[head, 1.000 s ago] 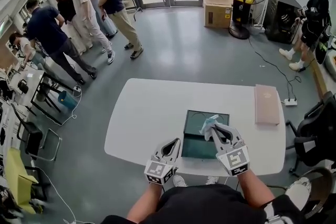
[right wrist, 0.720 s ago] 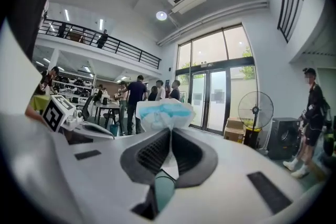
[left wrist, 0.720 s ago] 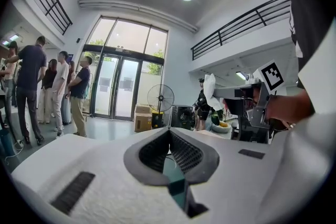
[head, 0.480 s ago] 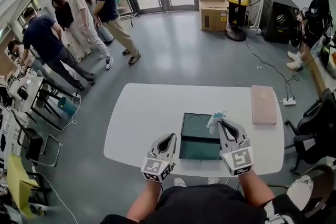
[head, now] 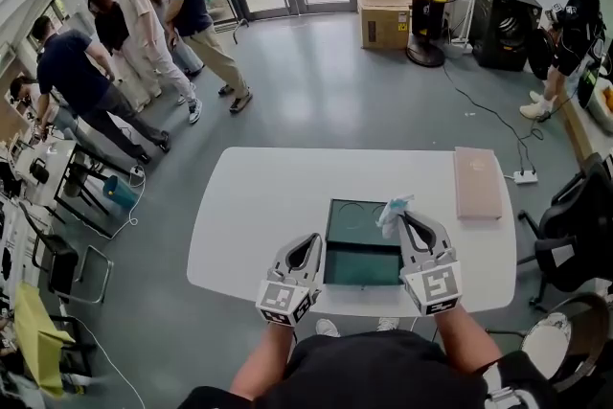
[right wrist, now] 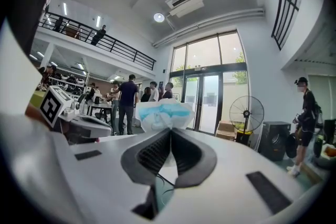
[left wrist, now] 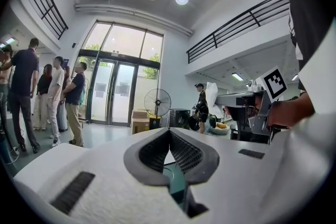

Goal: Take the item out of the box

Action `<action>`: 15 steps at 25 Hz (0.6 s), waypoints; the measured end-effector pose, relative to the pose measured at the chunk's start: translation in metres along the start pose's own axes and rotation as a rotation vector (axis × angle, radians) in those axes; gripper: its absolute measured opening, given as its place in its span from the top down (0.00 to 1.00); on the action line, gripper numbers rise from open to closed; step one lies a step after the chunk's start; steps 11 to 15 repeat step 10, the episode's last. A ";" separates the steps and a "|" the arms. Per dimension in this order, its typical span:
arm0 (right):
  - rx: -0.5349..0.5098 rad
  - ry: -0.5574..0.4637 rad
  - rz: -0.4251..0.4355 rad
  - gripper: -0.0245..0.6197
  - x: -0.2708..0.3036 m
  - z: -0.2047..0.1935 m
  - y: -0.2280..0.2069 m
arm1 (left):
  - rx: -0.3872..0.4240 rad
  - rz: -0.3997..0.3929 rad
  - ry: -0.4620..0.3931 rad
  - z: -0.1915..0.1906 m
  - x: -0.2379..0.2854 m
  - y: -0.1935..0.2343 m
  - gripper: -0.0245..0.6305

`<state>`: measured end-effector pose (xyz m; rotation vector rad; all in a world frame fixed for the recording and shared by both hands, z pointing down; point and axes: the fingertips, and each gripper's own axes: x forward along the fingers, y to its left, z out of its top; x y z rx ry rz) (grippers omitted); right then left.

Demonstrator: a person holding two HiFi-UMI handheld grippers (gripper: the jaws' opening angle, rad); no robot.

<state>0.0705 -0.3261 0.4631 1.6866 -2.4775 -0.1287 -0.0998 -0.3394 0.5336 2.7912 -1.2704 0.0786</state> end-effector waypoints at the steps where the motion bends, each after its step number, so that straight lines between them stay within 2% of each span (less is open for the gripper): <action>1: 0.004 -0.004 -0.002 0.95 0.000 0.001 0.000 | 0.002 -0.001 -0.001 0.001 0.000 0.000 0.95; 15: 0.033 -0.027 -0.007 0.95 -0.002 0.008 -0.005 | -0.003 -0.004 -0.004 0.005 0.002 -0.005 0.95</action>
